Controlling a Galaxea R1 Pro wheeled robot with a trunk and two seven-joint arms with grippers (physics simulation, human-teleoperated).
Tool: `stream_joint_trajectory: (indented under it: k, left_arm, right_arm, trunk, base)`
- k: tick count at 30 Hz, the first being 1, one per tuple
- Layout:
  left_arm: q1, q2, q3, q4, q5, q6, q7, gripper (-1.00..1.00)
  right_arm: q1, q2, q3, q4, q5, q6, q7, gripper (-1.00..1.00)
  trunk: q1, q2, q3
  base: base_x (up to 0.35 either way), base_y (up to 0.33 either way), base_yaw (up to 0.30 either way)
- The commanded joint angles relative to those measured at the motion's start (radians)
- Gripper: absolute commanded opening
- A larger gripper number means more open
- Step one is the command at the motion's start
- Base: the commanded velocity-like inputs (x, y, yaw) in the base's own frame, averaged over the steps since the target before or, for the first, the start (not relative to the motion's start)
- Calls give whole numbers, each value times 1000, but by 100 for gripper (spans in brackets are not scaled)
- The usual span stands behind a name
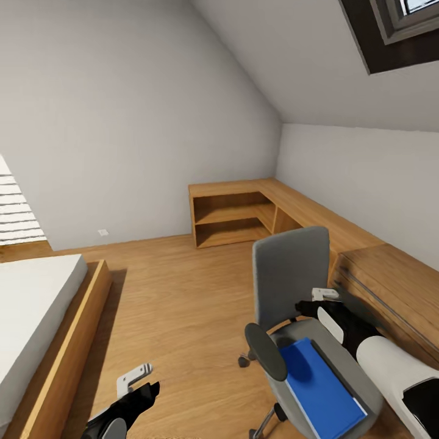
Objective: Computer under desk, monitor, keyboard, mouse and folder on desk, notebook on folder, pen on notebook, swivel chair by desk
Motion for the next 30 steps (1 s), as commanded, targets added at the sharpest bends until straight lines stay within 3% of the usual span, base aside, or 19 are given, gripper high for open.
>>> stream_joint_trajectory:
  k: [1, 6, 23, 30]
  left_arm:
    - [-1, 1, -3, -1, 8, 1, 9, 100]
    - [-1, 1, -2, 0, 8, 1, 10, 100]
    - [-1, 0, -4, 2, 8, 1, 9, 100]
    - [-1, 0, -5, 0, 8, -2, 8, 100]
  right_arm:
    - [0, -2, 8, -3, -10, 4, -9, 100]
    - [0, -3, 7, 2, -4, 3, -9, 100]
    - [0, -8, 8, 40, -1, 2, -10, 100]
    - [0, -14, 8, 56, -1, -49, -10, 100]
  trunk:
    - [0, -1, -1]
    - [0, -1, -4]
    - [0, -1, -4]
    - [0, -1, -4]
  base:
    - [0, 0, 266]
    - [0, 0, 179]
    - [0, 0, 5]
    - [0, 0, 0]
